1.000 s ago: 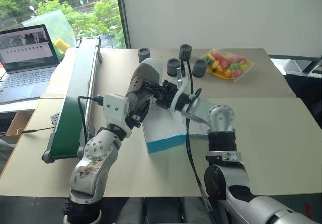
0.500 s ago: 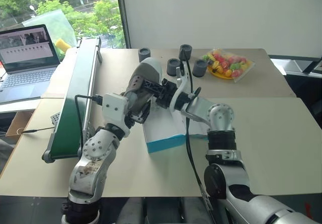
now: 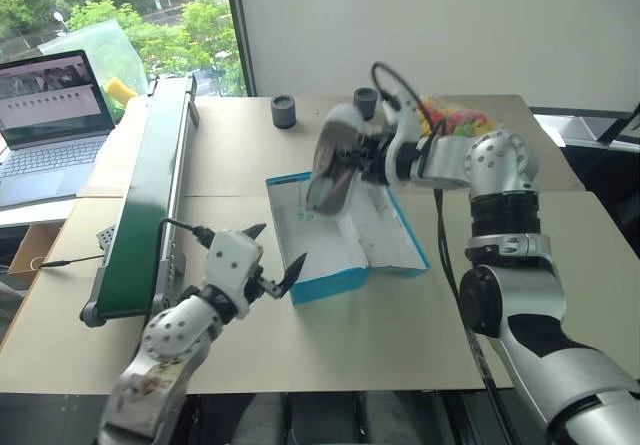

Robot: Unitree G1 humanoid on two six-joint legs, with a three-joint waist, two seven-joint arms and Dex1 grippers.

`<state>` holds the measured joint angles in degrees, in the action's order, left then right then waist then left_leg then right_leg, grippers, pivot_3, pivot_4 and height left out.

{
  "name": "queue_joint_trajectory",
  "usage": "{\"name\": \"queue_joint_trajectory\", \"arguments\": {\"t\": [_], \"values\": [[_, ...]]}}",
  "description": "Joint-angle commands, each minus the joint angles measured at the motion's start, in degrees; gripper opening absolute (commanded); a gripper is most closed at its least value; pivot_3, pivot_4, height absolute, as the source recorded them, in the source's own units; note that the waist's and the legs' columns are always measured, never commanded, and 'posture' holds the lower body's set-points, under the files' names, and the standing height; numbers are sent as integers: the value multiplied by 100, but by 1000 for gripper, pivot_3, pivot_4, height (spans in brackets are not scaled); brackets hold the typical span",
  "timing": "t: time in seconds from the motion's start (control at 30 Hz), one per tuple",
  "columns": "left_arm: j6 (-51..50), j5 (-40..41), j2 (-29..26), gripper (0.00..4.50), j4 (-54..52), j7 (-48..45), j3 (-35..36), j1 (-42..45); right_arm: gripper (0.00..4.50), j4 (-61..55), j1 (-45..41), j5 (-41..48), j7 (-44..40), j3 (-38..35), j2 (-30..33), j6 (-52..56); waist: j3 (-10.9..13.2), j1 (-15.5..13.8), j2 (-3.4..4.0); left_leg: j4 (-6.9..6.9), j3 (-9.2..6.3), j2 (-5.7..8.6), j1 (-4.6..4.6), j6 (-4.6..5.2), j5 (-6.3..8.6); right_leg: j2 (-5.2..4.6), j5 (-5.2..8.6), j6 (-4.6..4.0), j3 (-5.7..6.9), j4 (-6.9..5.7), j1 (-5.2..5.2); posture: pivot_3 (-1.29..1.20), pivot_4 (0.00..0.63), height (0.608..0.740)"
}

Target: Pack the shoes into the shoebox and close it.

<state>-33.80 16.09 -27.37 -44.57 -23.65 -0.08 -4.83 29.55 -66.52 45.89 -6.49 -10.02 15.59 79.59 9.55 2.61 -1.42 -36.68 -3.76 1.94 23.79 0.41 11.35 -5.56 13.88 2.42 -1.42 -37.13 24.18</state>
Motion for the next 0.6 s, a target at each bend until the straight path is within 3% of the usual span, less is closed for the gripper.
{"name": "queue_joint_trajectory", "arguments": {"t": [0.03,0.3,0.6], "values": [[-40,520,-482,4489,-417,-655,458,-141,537,-111,-355,-145,-128,161,-102,609,1,-12,1,-1,9,0,0,0,0,0,-1,-1,0,1,-1,0,150,728],[-130,1060,-1156,4489,-882,-1194,1008,-807,537,433,-349,-1109,-849,1147,-220,68,2,-17,3,-3,33,-4,0,4,3,5,-1,1,-4,5,1,0,150,728],[-280,1226,-1137,4489,-1171,-918,1063,-867,537,1551,-524,-2292,-1836,2174,-401,-1032,2,-6,3,-3,45,-12,-7,0,6,14,-2,-1,-15,3,2,0,150,728]]}}
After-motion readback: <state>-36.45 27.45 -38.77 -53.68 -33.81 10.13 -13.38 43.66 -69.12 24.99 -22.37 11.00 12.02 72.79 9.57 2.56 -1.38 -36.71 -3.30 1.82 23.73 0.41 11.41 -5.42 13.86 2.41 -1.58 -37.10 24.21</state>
